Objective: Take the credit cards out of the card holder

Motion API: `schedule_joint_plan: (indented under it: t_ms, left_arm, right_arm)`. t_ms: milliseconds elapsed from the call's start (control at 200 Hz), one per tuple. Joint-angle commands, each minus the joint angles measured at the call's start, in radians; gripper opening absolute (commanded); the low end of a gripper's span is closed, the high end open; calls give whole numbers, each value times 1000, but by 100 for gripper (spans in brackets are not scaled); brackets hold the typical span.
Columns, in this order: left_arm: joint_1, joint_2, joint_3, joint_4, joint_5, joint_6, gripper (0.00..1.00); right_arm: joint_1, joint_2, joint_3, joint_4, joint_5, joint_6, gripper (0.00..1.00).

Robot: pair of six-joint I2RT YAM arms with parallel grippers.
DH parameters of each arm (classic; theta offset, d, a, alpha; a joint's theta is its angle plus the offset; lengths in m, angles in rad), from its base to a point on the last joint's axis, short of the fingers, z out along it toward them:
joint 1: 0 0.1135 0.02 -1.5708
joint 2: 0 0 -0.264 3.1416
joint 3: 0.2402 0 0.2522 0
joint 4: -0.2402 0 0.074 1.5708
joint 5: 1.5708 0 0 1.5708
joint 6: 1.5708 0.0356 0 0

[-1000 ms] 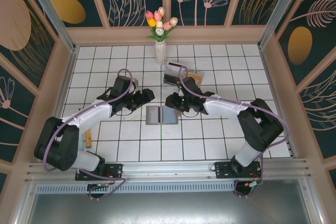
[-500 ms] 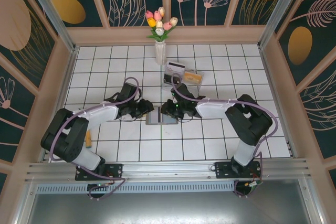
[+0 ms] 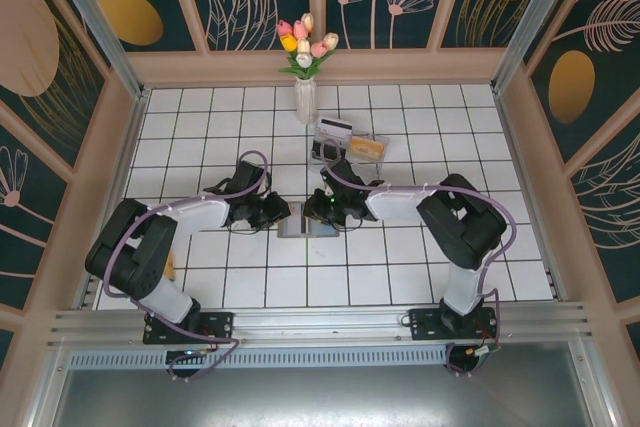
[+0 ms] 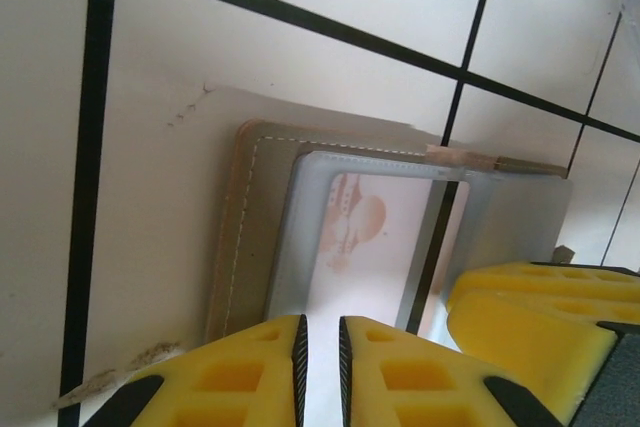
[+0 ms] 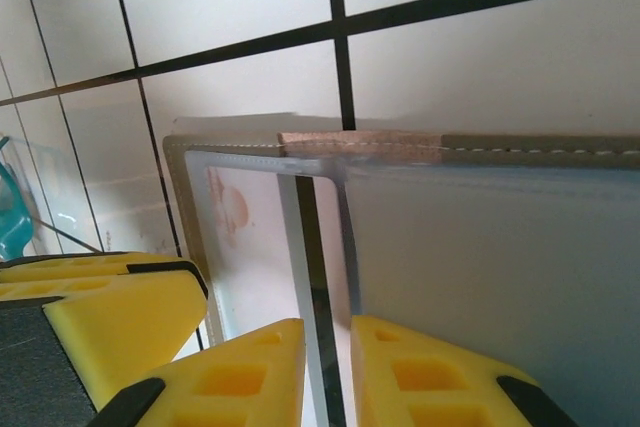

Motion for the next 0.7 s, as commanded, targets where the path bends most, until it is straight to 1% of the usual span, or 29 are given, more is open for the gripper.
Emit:
schedule_joint_plan:
  t_ms: [0, 180, 475, 696]
  left_arm:
    - [-5, 26, -11, -4, -10, 24, 18]
    - [-5, 40, -15, -21, -21, 24, 16]
    - [-5, 46, -32, -31, -29, 24, 15]
    - [-5, 43, -43, -31, -30, 24, 15]
  right_arm:
    - [6, 20, 40, -44, 11, -23, 21]
    - [6, 26, 32, -62, 22, -32, 22]
    - [7, 75, 43, -28, -54, -53, 22]
    - [6, 77, 44, -20, -60, -57, 17]
